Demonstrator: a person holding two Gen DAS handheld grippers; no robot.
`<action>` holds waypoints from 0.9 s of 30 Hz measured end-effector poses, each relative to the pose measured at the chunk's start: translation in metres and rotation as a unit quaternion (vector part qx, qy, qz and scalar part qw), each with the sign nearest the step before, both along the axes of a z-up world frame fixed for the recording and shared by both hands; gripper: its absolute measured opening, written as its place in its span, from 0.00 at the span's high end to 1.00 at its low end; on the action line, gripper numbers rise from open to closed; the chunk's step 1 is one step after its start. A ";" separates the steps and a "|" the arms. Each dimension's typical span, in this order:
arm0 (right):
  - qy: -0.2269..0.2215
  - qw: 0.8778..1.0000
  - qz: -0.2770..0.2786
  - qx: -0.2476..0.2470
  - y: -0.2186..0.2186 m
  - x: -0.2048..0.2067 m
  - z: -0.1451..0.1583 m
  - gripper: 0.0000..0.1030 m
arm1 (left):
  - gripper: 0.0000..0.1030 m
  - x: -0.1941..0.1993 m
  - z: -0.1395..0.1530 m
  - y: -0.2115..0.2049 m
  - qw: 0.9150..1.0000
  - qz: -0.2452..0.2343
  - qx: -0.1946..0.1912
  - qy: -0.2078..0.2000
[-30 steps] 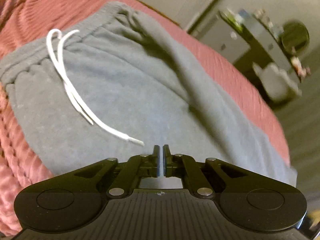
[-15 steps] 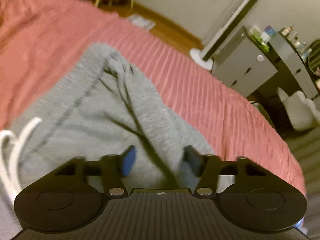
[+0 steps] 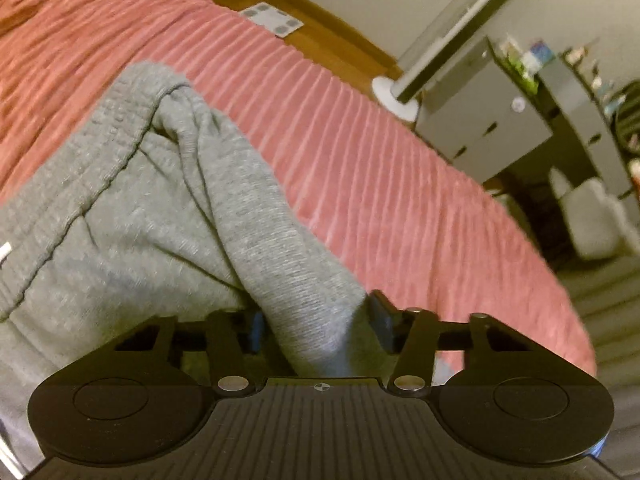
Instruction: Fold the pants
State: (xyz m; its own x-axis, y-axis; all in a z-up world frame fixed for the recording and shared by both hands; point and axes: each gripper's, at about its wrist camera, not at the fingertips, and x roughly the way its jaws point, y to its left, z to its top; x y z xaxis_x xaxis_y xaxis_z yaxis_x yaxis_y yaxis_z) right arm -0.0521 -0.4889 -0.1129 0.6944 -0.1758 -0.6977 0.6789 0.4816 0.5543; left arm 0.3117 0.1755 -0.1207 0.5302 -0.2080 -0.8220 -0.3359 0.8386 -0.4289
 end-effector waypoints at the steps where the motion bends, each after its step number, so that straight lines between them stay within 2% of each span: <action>1: 0.003 1.000 -0.008 0.011 -0.005 -0.002 -0.001 0.21 | 0.69 -0.001 0.000 -0.002 1.000 -0.002 -0.007 -0.003; 2: 0.007 1.000 -0.013 0.013 -0.008 -0.003 -0.001 0.35 | 0.79 -0.002 0.002 -0.003 1.000 -0.004 -0.012 -0.008; 3: 0.016 1.000 -0.012 0.009 -0.010 -0.002 -0.001 0.59 | 0.82 -0.004 0.005 -0.006 1.000 -0.002 -0.002 -0.011; 5: 0.042 0.999 -0.006 0.003 -0.010 0.004 0.000 0.80 | 0.85 -0.009 0.013 -0.011 1.000 -0.010 0.020 -0.021; 6: 0.039 0.999 -0.001 0.003 -0.009 0.007 0.002 0.87 | 0.86 -0.013 0.017 -0.011 0.999 -0.009 0.024 -0.025; 9: 0.036 0.999 0.013 -0.023 -0.005 0.009 0.018 0.89 | 0.87 -0.039 0.041 -0.005 0.998 -0.006 0.019 -0.057; 11: 0.009 0.999 0.015 -0.030 -0.006 0.006 0.035 0.91 | 0.87 -0.067 0.062 0.003 0.996 -0.004 0.005 -0.094; 14: -0.040 0.998 0.004 -0.045 -0.016 -0.007 0.066 0.95 | 0.87 -0.122 0.093 0.009 0.990 -0.007 0.010 -0.141; 16: -0.068 0.996 -0.009 -0.051 -0.026 -0.020 0.083 0.95 | 0.86 -0.163 0.100 0.011 0.987 -0.012 0.011 -0.159; 17: -0.074 0.995 -0.017 -0.059 -0.031 -0.027 0.088 0.95 | 0.86 -0.184 0.096 0.012 0.987 -0.011 0.010 -0.157; 19: -0.056 0.994 -0.030 -0.085 -0.038 -0.037 0.091 0.95 | 0.86 -0.222 0.076 0.010 0.990 -0.013 0.015 -0.138; 21: -0.029 0.995 -0.039 -0.089 -0.046 -0.044 0.079 0.95 | 0.83 -0.250 0.045 0.005 0.994 -0.033 0.036 -0.095; 23: 0.026 0.995 -0.032 -0.092 -0.047 -0.043 0.057 0.94 | 0.80 -0.259 0.012 0.007 0.997 -0.037 0.045 -0.042; 24: 0.052 0.994 -0.024 -0.091 -0.045 -0.039 0.045 0.92 | 0.82 -0.260 -0.001 0.012 0.999 -0.028 0.034 -0.017; 25: 0.077 0.993 -0.020 -0.086 -0.042 -0.036 0.035 0.89 | 0.81 -0.261 -0.007 0.020 1.000 -0.015 0.009 -0.014; 26: 0.088 0.993 -0.020 -0.077 -0.039 -0.035 0.026 0.89 | 0.76 -0.263 -0.007 0.028 1.000 0.002 -0.019 -0.022; 27: 0.087 0.994 -0.022 -0.062 -0.037 -0.035 0.019 0.85 | 0.68 -0.263 -0.002 0.034 0.999 0.016 -0.030 -0.031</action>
State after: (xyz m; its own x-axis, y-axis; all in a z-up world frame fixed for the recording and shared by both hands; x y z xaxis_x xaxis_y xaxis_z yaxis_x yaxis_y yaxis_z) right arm -0.0874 -0.5260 -0.0938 0.5551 -0.2949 -0.7778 0.7810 0.5066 0.3652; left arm 0.0489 0.2094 -0.1229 0.5872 -0.2388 -0.7734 -0.3328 0.7998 -0.4996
